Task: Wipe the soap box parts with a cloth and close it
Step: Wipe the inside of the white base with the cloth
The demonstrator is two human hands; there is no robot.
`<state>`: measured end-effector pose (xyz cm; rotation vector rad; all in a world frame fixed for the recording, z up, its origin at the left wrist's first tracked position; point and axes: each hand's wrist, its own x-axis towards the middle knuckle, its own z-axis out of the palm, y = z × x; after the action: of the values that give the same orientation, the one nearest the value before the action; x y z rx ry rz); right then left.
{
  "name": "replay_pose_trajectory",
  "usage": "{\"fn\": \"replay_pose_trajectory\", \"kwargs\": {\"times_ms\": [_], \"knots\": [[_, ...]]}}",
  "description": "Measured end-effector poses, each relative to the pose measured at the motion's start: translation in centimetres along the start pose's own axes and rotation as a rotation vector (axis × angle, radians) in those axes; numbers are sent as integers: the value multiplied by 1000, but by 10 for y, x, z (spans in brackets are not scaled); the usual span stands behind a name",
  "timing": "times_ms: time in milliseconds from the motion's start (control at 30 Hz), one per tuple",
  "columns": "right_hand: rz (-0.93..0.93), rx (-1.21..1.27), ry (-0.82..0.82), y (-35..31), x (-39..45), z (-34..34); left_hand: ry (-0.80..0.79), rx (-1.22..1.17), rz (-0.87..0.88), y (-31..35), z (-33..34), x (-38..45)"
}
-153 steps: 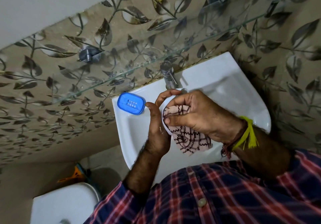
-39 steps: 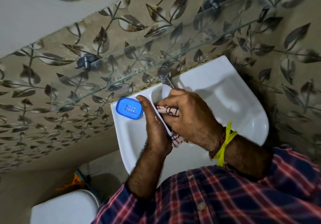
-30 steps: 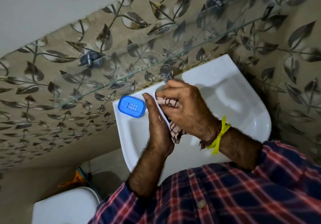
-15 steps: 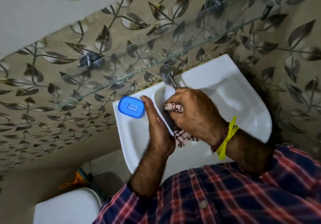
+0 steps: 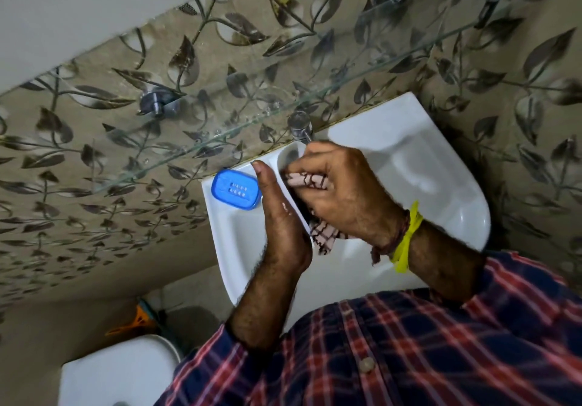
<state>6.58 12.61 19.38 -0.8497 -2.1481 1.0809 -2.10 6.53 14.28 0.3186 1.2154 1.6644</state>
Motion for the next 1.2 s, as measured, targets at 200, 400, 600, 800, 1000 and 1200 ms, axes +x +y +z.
{"fn": "replay_pose_trajectory", "kwargs": {"times_ms": [200,400,600,800,1000,1200], "knots": [[110,-20,172,12,0,2,-10,88,-16,-5,6,-6],[35,88,-57,1,-3,3,-34,-14,-45,1,-2,-4],[111,-141,63,-1,4,3,-36,-53,-4,4,2,-1],[110,-226,30,-1,-5,6,6,-9,-15,5,2,-3],[48,-93,-132,-2,-10,2,57,-31,26,12,0,-2],[93,-90,0,-2,-7,6,49,-22,54,9,3,-5]]}}
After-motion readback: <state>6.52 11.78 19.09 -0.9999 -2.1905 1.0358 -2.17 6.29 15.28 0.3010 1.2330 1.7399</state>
